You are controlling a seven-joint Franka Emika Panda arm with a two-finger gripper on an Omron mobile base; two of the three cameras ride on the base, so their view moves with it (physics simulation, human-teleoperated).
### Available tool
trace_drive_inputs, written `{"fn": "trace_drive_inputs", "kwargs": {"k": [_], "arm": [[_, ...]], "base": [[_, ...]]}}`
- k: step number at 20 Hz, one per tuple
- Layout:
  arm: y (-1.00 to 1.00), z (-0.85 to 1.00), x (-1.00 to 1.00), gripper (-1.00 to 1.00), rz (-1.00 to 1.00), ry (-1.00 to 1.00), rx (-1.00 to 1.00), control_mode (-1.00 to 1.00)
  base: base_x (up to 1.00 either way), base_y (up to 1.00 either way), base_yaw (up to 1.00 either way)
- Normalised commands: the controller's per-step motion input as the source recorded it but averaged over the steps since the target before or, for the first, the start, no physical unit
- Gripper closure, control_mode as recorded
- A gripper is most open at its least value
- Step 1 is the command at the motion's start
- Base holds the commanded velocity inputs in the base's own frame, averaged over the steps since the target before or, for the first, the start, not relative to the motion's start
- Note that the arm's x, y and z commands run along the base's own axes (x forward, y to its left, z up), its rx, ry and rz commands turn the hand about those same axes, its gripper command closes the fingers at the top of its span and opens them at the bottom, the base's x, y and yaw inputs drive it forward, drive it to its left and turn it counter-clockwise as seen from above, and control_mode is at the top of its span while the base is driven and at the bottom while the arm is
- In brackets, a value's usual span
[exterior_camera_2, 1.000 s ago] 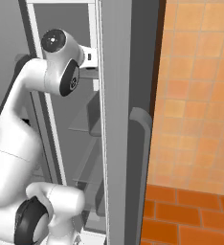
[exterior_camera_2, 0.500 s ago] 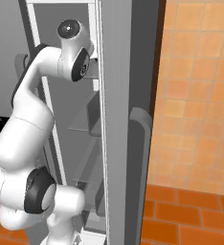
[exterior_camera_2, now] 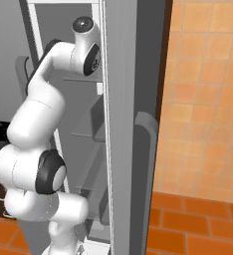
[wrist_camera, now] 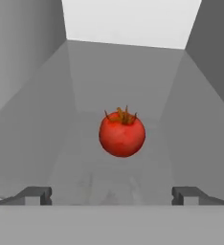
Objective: Place one tomato and one fish in each tupperware on the nearby counter, to pack two identical lunches.
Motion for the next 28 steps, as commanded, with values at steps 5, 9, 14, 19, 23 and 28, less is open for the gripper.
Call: {"fn": "trace_drive_inputs", "kwargs": {"k": [5,9,14,19,23,28], "arm": [[-0.17,-0.28,0.59,-1.0,0.03,0.1,0.0,-1.0],[-0.05,-0.18,0.63,-1.0,0.03,0.01,0.0,-1.0],[0.0,-0.07,0.33,-1.0,0.0,0.01,0.0,-1.0],[0.0,-0.2,0.05,-1.0,0.0,0.01,0.0,-1.0],[0.18,-0.31,0.0,1.0,0.0,0.04,0.0,-1.0],[0.17,-0.2,-0.02,1.0,0.0,0.03,-0.01,-1.0]], "base": [[0.0,0.0,0.0],[0.0,0.0,0.0],[0.0,0.0,0.0],[0.0,0.0,0.0],[0.0,0.0,0.0],[0.0,0.0,0.0]]}}
